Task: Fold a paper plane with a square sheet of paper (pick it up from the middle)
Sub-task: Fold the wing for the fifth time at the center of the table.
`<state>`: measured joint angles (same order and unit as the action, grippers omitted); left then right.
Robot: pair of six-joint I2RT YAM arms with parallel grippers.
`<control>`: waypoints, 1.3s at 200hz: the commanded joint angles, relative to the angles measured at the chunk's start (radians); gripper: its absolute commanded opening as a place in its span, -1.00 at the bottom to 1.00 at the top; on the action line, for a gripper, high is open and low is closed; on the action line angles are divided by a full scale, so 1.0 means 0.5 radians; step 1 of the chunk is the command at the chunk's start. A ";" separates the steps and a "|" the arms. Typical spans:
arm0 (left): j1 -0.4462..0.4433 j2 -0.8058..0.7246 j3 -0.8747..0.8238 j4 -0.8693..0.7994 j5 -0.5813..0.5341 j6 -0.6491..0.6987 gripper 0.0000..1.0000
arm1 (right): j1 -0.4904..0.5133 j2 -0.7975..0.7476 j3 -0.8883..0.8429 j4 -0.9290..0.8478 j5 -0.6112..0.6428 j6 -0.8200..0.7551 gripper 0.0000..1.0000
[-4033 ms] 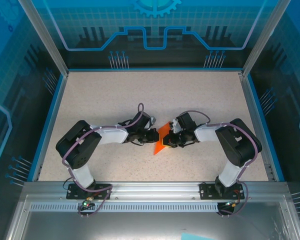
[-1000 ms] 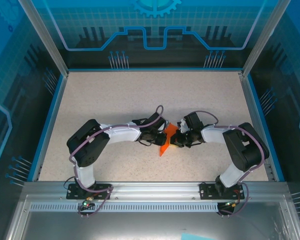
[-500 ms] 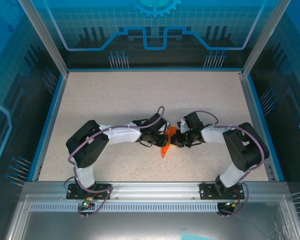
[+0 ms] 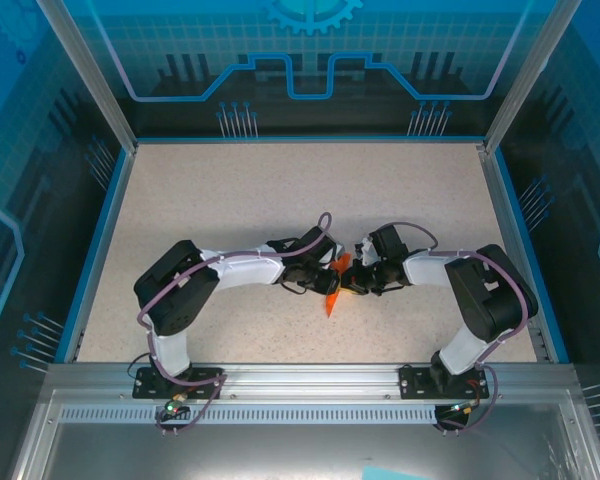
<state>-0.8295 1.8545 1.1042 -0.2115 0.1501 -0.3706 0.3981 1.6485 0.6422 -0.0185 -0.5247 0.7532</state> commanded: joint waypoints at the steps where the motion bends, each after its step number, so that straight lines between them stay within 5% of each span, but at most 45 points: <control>1: -0.007 0.057 0.050 0.017 0.050 -0.071 -0.71 | -0.039 0.025 -0.043 -0.005 0.023 0.015 -0.99; 260: 0.043 0.182 0.036 0.217 -0.035 -0.410 -0.75 | -0.051 0.090 -0.150 0.183 -0.058 0.073 -1.00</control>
<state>-0.8143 1.9038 1.1091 -0.1574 0.1452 -0.5526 0.3759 1.6669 0.5953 0.1043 -0.5804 0.7853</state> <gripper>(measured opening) 0.125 0.046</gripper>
